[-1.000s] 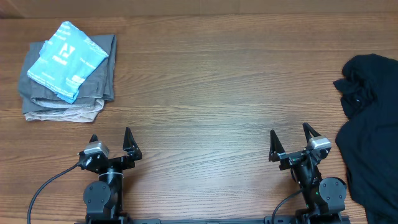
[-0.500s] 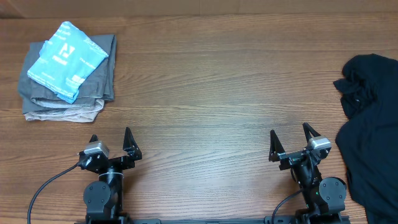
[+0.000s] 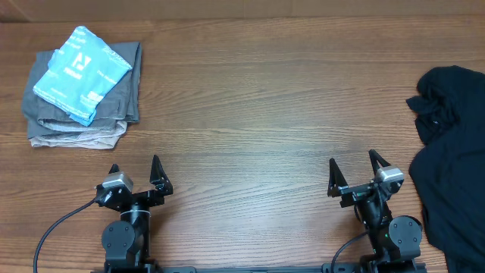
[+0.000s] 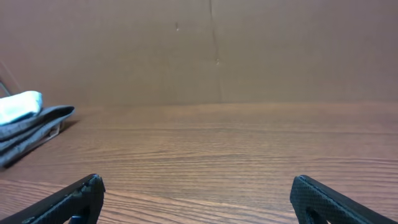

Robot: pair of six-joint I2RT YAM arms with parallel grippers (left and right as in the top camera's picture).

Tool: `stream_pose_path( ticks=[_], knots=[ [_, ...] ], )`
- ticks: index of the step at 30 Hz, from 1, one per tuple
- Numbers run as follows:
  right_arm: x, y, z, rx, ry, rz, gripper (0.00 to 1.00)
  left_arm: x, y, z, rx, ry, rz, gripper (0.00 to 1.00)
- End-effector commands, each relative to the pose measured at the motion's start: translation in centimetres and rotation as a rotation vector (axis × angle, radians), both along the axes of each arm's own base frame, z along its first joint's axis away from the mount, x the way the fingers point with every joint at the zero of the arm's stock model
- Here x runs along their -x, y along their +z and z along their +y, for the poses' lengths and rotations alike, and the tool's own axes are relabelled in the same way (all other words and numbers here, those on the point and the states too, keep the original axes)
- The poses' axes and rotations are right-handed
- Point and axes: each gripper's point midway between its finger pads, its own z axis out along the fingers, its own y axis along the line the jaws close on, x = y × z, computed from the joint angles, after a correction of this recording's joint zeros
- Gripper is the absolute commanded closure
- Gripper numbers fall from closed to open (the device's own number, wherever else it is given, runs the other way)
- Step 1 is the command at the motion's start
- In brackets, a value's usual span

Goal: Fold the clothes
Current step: 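Move the right gripper toward the black T-shirt at the right edge, then grasp the black T-shirt edge with the right gripper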

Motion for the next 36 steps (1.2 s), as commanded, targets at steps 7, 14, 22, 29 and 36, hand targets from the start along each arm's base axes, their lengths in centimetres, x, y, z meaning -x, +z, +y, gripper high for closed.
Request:
stream_pose_path(
  ticks=[7,14,22,29,36],
  knots=[
    [1.4,5.4,-0.4,-0.160,-0.012,-0.023,0.00,0.1,0.2,0.2,-0.020,0.013,-0.010,0.00],
    [4.5,13.2,-2.7,-0.179,-0.120,-0.027,0.00,0.1,0.2,0.2,-0.020,0.013,-0.010,0.00],
    [3.9,20.1,-4.2,-0.181,-0.227,0.107,0.00,0.1,0.2,0.2,-0.020,0.013,-0.010,0.00],
    [-1.2,21.2,-6.3,-0.064,-0.413,0.401,0.00,0.1,0.2,0.2,-0.020,0.013,-0.010,0.00],
    [-7.4,18.4,-8.4,0.089,-0.548,0.728,0.00,0.1,0.2,0.2,-0.020,0.013,-0.010,0.00]
  ],
)
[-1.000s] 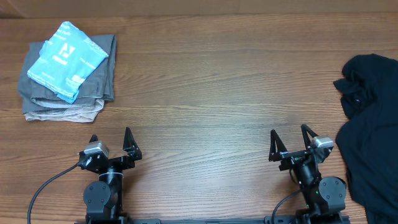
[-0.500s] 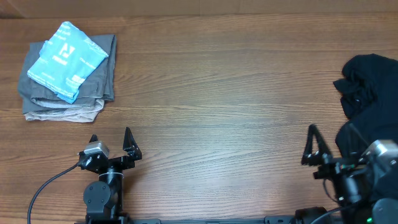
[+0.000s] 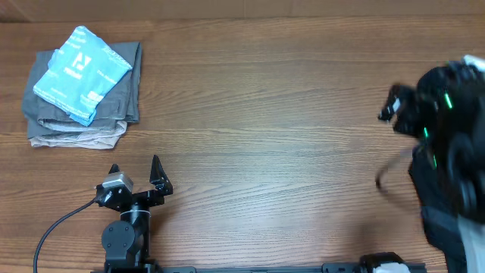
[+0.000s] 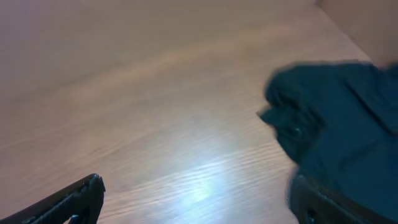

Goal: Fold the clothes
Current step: 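Grasp the black T-shirt edge with the right gripper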

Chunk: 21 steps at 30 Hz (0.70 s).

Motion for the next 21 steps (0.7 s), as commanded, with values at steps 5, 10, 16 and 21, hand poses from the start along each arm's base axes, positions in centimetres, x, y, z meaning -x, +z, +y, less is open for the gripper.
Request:
stream_pose_path(
  ticks=[5,10,16,21],
  knots=[
    [-5.4,-5.1,-7.0,0.076,-0.194,0.273,0.00,0.1,0.2,0.2,-0.020,0.012,-0.010,0.00],
    [-6.6,-11.3,-11.1,-0.077,-0.267,0.435,0.01,0.1,0.2,0.2,-0.020,0.012,-0.010,0.00],
    [-7.4,-16.7,-16.1,-0.135,-0.375,0.533,0.19,0.1,0.2,0.2,-0.020,0.012,-0.010,0.00],
    [-8.2,-20.0,-18.0,-0.158,-0.406,0.578,0.22,0.1,0.2,0.2,-0.020,0.012,-0.010,0.00]
  ],
)
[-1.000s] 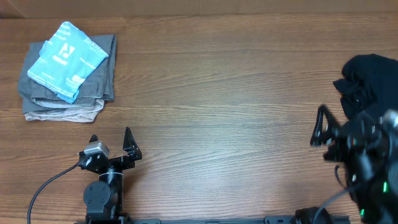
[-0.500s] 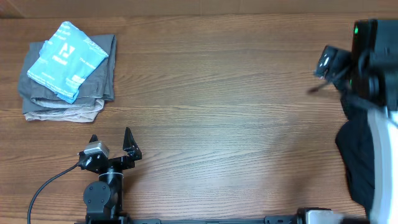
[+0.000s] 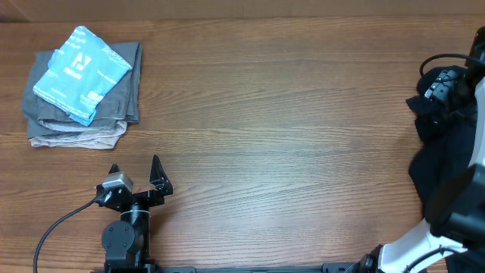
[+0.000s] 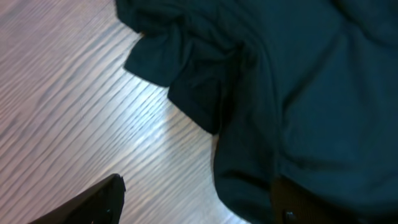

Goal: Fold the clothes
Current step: 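Grasp the black T-shirt edge with the right gripper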

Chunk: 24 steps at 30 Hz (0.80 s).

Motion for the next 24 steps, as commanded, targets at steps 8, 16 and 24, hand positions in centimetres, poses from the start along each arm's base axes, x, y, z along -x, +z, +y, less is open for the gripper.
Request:
stream_pose_path(
  ticks=[8,16,24],
  knots=[
    [-3.0,-4.4,-0.3,-0.060,0.068,0.007,0.23,0.1,0.2,0.2,-0.020,0.012,-0.010,0.00],
    [-4.6,-6.9,-1.4,-0.034,0.154,0.016,0.27,0.1,0.2,0.2,-0.020,0.012,-0.010,0.00],
    [-7.4,-7.5,0.6,-0.124,0.310,-0.085,0.30,0.1,0.2,0.2,-0.020,0.012,-0.010,0.00]
  ],
)
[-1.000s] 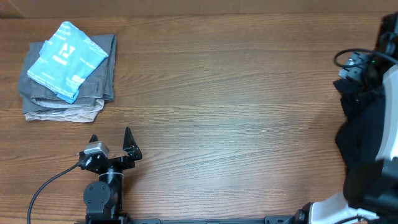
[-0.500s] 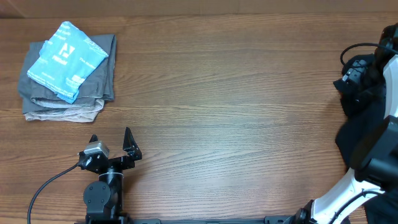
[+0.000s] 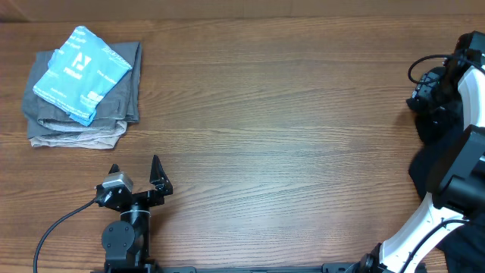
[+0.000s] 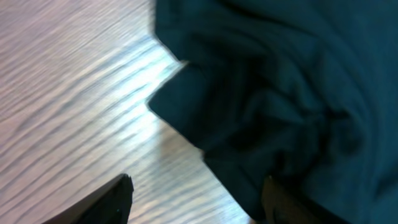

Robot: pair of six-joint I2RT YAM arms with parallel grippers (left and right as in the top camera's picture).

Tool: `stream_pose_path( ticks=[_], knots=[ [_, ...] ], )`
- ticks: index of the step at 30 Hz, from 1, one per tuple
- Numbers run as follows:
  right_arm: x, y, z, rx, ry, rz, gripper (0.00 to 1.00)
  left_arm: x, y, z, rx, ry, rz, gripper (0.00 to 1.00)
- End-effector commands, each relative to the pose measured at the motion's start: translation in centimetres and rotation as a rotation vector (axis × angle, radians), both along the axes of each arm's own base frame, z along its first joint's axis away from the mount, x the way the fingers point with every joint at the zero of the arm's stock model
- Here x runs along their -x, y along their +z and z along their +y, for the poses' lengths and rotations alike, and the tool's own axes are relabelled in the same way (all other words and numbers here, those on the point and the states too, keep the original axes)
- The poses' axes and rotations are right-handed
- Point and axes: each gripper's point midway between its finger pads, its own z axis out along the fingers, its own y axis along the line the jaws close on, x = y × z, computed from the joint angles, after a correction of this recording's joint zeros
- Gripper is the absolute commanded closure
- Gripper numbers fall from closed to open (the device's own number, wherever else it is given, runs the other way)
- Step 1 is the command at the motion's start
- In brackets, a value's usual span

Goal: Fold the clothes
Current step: 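Grasp the black T-shirt edge with the right gripper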

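A crumpled dark garment (image 3: 433, 129) lies at the table's right edge. In the right wrist view it fills the right and upper part as dark folds (image 4: 292, 93). My right gripper (image 3: 426, 88) is stretched out over the garment's far left corner. It shows open (image 4: 199, 205), with the left finger over bare wood and the right finger (image 4: 283, 202) over the cloth. Nothing is held between them. My left gripper (image 3: 135, 165) stands open and parked near the front edge.
A folded stack of grey clothes (image 3: 125, 91) with a light blue folded piece (image 3: 79, 72) on top lies at the back left. The wooden table (image 3: 265, 114) stretches between the stack and the dark garment. The right arm's cable loops near the right edge.
My right gripper has shifted a little over the garment's left edge, and the cloth's folded corner now sits closer in its view. It is still open. The left arm has not moved.
Both grippers were parked open at the front edge. Then the right arm was out at the right side with the dark garment in its view. Later it was over the garment's left edge, and now it sits close above that corner, open.
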Motion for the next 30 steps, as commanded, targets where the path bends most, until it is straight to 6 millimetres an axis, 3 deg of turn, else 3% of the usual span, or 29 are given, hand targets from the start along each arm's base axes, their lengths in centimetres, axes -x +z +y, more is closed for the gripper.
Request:
stream_pose_path(
  ticks=[1,6,19,30],
  knots=[
    [-1.7,0.6,1.3,-0.055,0.114,-0.069,0.31,0.1,0.2,0.2,-0.020,0.012,-0.009,0.00],
    [-2.4,0.1,0.6,-0.015,0.121,-0.077,0.32,0.1,0.2,0.2,-0.020,0.012,-0.009,0.00],
    [-4.0,-4.9,1.3,-0.075,0.129,-0.065,0.39,0.1,0.2,0.2,-0.020,0.012,-0.009,0.00],
    [-5.0,-6.9,0.8,-0.073,0.086,-0.081,0.38,0.1,0.2,0.2,-0.020,0.012,-0.009,0.00]
  ],
)
